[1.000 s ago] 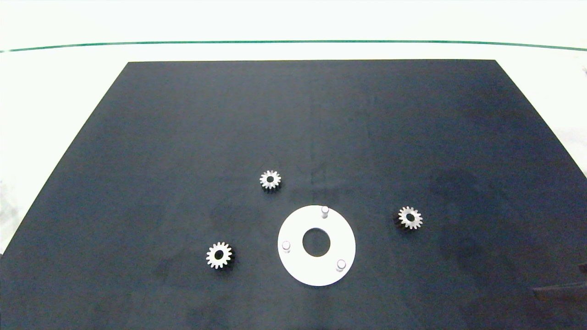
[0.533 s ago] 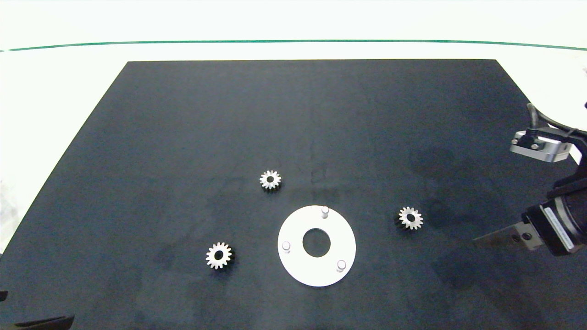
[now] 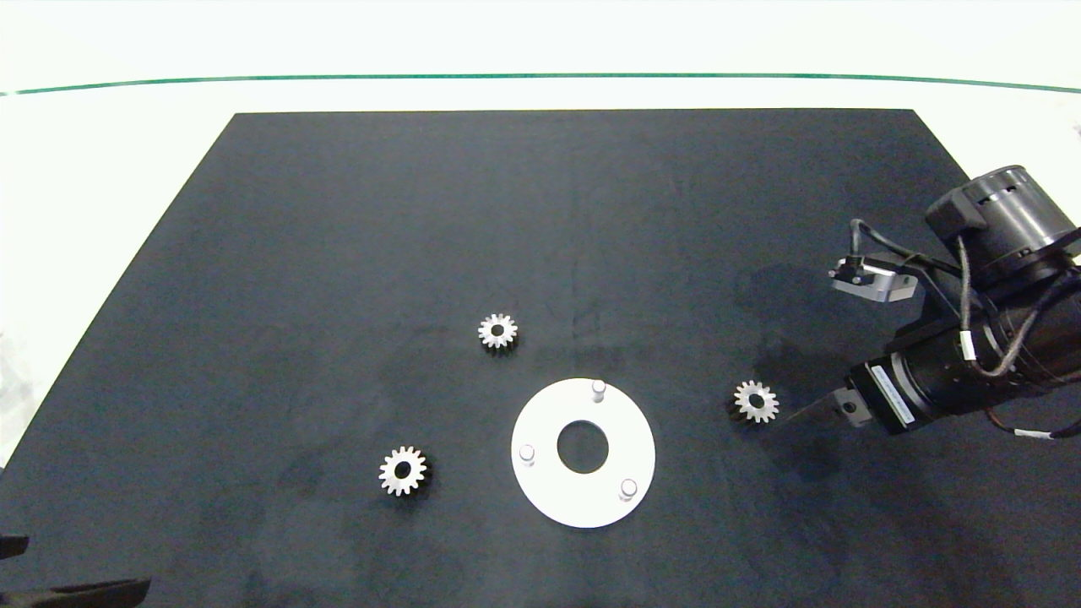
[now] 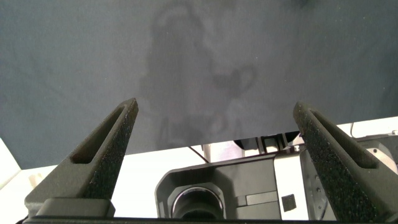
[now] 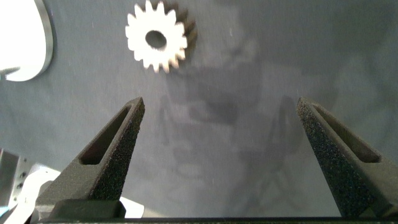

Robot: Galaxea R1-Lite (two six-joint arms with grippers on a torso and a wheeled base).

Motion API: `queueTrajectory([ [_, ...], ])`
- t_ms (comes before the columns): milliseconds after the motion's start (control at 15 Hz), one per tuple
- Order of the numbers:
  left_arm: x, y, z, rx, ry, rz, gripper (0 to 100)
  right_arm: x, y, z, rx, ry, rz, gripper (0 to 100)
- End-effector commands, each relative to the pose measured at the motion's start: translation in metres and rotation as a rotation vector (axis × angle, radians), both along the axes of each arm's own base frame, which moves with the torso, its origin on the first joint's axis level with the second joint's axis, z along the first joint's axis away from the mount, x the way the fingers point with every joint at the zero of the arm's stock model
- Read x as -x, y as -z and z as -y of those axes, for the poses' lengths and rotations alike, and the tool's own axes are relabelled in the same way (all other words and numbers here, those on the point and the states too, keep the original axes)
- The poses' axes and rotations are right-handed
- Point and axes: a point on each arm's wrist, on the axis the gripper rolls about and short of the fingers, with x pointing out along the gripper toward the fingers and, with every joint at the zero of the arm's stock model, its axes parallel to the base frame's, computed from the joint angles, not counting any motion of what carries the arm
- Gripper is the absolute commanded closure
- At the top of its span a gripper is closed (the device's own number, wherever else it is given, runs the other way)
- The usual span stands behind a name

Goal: Install three planetary gears onto the carrier pins

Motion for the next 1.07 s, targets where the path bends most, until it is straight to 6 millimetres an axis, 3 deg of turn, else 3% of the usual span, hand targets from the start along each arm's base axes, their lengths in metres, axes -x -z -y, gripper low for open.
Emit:
queueTrajectory([
  [67, 0.001, 0.0, 0.0, 0.0, 0.0, -0.004, 0, -0.016, 0.009, -0.005, -0.004, -0.002, -0.011, 0],
  [400, 0.001, 0.0, 0.0, -0.001, 0.001, -0.002, 0, -0.013, 0.002, -0.025, -0.028, -0.073, 0.013, 0],
  [733, 0.002, -0.001, 0.0, -0.001, 0.0, 0.004, 0, -0.011, -0.008, -0.031, 0.035, -0.133, -0.024, 0],
  [1067, 0.002, -0.001, 0.0, -0.001, 0.0, 0.006, 0, -0.028, -0.005, -0.035, 0.136, -0.133, -0.034, 0],
])
